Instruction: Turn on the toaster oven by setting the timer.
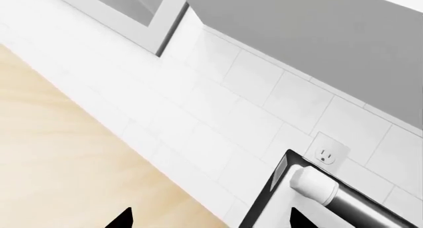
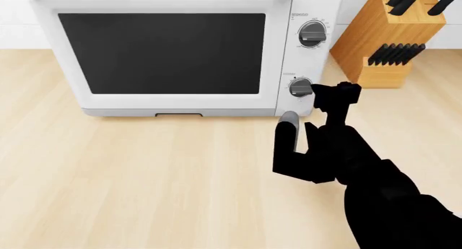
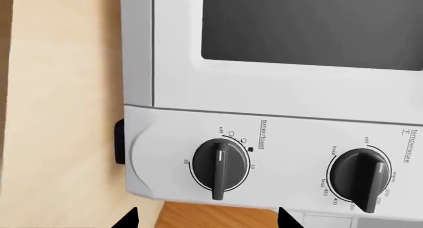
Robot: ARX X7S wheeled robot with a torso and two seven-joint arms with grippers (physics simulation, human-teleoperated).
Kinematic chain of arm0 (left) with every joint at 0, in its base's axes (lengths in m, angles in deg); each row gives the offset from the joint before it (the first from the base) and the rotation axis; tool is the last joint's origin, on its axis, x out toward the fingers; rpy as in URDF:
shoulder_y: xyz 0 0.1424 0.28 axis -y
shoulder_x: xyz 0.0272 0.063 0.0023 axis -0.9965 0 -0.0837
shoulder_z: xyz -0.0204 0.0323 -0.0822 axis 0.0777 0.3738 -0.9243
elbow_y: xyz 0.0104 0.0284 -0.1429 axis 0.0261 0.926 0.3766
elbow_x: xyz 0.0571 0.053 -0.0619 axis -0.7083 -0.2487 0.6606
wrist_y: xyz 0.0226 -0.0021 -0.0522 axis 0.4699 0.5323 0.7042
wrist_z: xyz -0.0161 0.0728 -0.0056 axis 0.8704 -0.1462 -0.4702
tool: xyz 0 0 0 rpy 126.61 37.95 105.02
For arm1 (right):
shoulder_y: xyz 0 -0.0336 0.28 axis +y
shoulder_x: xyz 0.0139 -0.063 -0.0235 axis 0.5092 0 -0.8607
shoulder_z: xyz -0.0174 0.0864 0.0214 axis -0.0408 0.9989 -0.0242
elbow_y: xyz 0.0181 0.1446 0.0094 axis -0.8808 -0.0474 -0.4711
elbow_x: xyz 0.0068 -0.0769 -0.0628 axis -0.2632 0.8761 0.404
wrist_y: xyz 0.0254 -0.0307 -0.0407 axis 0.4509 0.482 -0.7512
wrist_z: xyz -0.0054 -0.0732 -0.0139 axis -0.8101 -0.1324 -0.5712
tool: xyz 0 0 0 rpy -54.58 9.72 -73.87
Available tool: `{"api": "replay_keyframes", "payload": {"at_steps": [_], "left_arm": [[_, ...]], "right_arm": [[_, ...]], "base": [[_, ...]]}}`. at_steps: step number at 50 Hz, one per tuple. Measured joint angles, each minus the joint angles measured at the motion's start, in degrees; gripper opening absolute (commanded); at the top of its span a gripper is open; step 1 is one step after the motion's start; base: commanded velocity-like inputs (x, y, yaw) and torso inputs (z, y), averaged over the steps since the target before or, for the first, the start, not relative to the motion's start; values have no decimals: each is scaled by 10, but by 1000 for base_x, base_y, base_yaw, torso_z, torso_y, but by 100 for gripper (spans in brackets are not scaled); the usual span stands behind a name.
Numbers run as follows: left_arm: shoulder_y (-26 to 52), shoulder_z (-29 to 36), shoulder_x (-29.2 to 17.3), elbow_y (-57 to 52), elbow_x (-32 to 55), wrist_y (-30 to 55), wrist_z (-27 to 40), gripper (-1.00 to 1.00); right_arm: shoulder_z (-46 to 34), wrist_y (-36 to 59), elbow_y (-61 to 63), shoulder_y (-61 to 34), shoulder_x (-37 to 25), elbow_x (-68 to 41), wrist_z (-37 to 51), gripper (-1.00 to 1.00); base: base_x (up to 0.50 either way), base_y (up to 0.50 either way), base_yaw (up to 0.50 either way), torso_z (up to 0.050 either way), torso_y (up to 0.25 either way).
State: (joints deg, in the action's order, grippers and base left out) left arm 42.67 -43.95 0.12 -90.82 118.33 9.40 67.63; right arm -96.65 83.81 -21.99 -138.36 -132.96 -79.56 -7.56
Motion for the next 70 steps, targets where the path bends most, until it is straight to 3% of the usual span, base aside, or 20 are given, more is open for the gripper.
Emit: {"api": "replay_keyframes", "payload": {"at_steps": [70], "left_arm": [[-26, 14, -14, 3, 15, -31, 10, 100]], "right_arm": [[-11, -67, -135, -5, 45, 10, 0, 100]], "base": [[0, 0, 0, 0, 0]]}}
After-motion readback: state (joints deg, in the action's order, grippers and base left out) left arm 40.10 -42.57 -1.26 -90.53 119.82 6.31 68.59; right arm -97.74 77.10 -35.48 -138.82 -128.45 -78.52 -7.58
